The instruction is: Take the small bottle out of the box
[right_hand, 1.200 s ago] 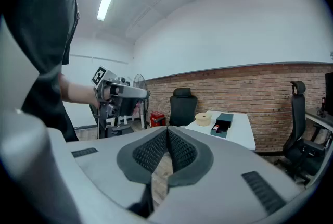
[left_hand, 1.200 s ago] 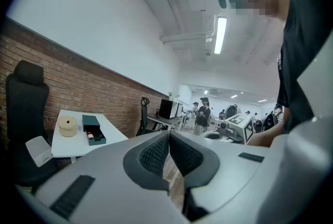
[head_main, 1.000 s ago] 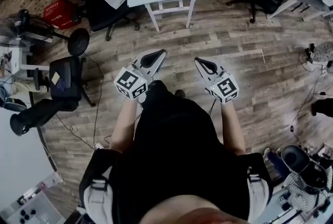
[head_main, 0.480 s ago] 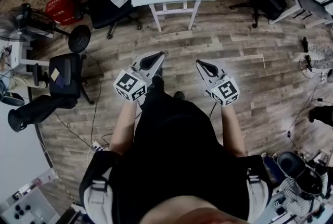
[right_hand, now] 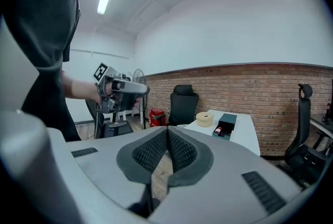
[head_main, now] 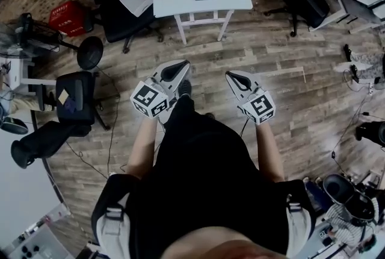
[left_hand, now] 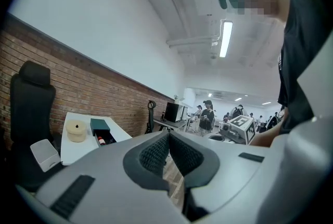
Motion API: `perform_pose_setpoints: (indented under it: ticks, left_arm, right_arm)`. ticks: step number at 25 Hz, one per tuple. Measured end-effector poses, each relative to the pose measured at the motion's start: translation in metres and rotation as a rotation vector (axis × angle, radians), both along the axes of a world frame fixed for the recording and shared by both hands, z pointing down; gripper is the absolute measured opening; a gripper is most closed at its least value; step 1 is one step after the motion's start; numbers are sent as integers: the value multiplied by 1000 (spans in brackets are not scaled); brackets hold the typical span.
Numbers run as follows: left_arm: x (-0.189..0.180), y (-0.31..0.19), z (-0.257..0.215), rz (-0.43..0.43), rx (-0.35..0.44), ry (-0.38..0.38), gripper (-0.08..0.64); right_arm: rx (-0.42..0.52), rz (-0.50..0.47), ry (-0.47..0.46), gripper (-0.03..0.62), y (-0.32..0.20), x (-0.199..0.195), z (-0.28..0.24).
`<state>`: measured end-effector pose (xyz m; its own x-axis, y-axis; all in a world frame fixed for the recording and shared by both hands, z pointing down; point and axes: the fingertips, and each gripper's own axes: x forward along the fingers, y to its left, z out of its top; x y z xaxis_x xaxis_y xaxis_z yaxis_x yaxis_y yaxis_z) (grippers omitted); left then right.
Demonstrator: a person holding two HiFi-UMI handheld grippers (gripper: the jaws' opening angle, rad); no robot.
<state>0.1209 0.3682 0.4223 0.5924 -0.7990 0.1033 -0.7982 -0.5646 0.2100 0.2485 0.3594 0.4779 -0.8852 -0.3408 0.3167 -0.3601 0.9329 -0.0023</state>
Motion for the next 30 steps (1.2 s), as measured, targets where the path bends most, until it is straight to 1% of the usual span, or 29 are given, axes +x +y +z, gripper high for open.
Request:
perform_pose_setpoints:
  ticks: [3,9,13,16,21,30]
  left_arm:
    - [-10,-22,-5,26,9,-2,21]
    - [-33,-60,-4,64,3,0,21]
    - [-50,-83,2,77,-1,5,21]
    - [-61,-101,5,87,-8,11,21]
    - [-78,-127,4,115,-7,14,21]
    - [-115,-170,4,139,1,12,21]
  right_arm:
    - [0,19,11,-5,-19,-11,-2]
    - [-1,54,28,-3,-51,-33,-1]
    - [-17,76,30,-3,-71,-51,3]
    - [-9,85,27,-4,-88,-63,7]
    - [-34,125,43,-3,-111,-80,5]
    - [-31,161,40,-3,-153,-115,6]
